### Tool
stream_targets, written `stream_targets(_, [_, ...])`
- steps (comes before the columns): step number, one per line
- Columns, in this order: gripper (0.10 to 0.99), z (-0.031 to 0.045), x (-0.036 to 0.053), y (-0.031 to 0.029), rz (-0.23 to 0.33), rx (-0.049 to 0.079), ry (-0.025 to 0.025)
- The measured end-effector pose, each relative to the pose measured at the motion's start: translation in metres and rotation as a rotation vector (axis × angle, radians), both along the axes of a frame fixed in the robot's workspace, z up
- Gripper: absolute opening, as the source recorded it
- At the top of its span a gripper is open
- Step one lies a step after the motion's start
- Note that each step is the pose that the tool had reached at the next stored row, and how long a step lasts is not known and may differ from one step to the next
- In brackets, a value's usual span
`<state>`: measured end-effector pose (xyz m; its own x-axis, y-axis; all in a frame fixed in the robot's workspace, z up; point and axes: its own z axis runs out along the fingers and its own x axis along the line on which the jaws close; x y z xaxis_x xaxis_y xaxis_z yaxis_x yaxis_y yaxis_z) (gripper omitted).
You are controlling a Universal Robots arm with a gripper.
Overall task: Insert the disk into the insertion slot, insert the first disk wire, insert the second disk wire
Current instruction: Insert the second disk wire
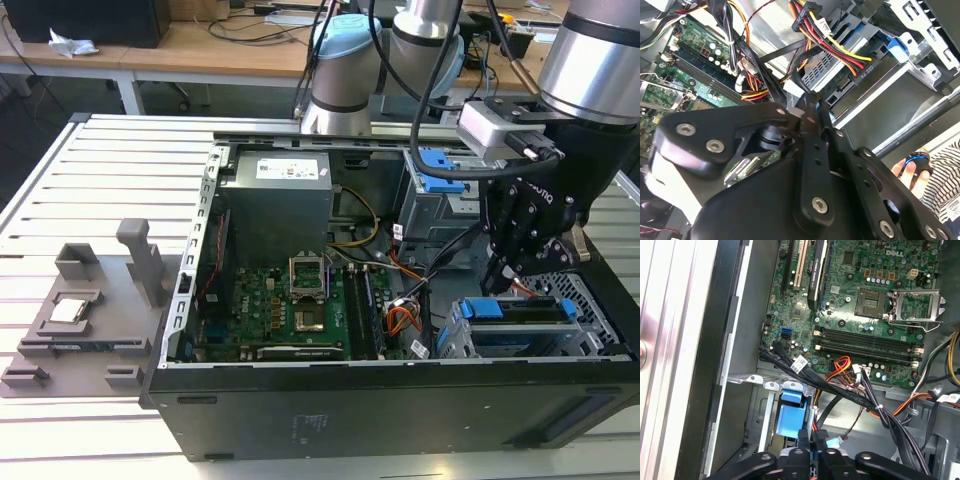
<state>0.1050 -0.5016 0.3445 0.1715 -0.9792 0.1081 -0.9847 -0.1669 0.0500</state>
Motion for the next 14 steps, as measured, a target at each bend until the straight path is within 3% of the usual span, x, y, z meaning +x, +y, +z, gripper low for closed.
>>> stream_targets(7, [0.145,0.0000,0.0000,0.0000,0.000,-0.001,0.0000])
stream_targets(11, [0.145,0.0000,0.0099,-0.0002,0.000,-0.001,0.0024])
stream_targets(14, [0.145,-0.0001,0.0118,-0.0039,-0.002,-0.001,0.0031])
